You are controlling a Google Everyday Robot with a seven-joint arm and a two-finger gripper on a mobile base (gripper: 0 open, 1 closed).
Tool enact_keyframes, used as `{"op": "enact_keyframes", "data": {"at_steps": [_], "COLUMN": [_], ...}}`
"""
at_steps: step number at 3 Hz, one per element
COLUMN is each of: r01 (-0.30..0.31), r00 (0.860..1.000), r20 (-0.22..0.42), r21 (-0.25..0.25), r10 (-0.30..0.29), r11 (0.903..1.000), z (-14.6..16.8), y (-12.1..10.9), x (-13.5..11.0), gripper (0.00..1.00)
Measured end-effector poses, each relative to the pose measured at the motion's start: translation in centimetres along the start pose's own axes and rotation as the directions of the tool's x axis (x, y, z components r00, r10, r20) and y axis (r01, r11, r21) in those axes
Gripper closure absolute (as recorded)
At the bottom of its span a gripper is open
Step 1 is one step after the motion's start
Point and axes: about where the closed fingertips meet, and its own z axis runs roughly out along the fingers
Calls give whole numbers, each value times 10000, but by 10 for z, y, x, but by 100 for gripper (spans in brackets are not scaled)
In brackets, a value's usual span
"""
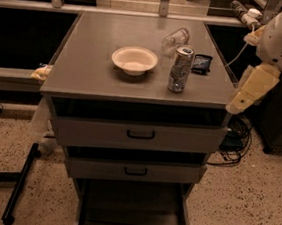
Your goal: Place redbull can into bottom drawer
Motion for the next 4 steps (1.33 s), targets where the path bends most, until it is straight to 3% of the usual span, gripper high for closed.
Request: {"op": "enact_keyframes", "data": {"at_steps": [1, 2, 4], "r01": [-108, -399, -1268], "r00": [9967, 9873, 9534], "r20": [802, 1549, 2669], "r21": [425, 315, -677], "r10": [73, 346, 1404], "r11": [9990, 9987, 9896], "z": [25, 55, 113], "y": [-37, -65, -92], "x": [-14, -32, -59], "gripper": [0, 0, 0]}}
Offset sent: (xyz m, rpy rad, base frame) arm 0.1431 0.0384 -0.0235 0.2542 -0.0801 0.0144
